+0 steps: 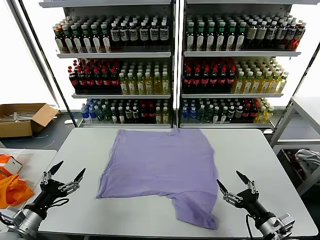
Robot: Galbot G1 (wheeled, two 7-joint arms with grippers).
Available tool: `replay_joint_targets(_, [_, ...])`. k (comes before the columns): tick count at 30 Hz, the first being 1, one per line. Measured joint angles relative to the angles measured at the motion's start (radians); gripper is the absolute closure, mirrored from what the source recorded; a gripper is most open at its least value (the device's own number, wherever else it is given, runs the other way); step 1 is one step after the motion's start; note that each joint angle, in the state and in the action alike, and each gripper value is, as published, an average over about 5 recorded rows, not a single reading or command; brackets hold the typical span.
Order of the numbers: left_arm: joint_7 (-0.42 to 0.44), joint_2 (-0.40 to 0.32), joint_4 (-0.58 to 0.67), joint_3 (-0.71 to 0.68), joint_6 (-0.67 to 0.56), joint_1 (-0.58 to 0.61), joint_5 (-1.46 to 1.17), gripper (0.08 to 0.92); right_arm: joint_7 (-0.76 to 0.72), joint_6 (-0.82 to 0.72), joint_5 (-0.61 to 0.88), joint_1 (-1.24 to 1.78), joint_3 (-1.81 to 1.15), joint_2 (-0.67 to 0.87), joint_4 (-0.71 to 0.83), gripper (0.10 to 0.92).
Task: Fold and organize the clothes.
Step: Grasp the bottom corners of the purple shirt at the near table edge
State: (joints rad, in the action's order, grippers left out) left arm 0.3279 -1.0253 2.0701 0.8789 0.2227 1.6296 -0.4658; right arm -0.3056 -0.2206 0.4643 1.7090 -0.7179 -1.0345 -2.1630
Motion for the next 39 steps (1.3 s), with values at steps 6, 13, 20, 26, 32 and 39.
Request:
replay_joint_targets(6, [-0.043,0.051,0.005,-0.056,0.095,0.007,-0.033,0.177,0.043,-0.079,0.032,0.045,0.028,0.071,-0.038,0.203])
replay_joint_targets(13, [-0.074,0.078,-0.008,-0.127,0.203,0.001,-0.068,0.177,0.075,-0.165,0.042,0.072,0.078,0.122,-0.062,0.203])
replay_joint_targets(20, [-0.093,0.08,-0.031,-0.178,0.258,-0.015,-0.096,0.177,0.101,-0.216,0.047,0.066,0.131,0.139,-0.062,0.203])
replay_joint_targets(26, [-0.111,0.075,-0.059,-0.206,0.277,-0.036,-0.123,0.177,0.112,-0.243,0.049,0.052,0.167,0.139,-0.056,0.203])
replay_joint_targets(32, [-0.122,0.074,-0.09,-0.227,0.285,-0.064,-0.15,0.177,0.123,-0.254,0.047,0.045,0.198,0.131,-0.043,0.238])
replay_joint_targets(39, [-0.124,0.072,-0.124,-0.25,0.285,-0.091,-0.168,0.218,0.128,-0.258,0.045,0.035,0.221,0.117,-0.033,0.426])
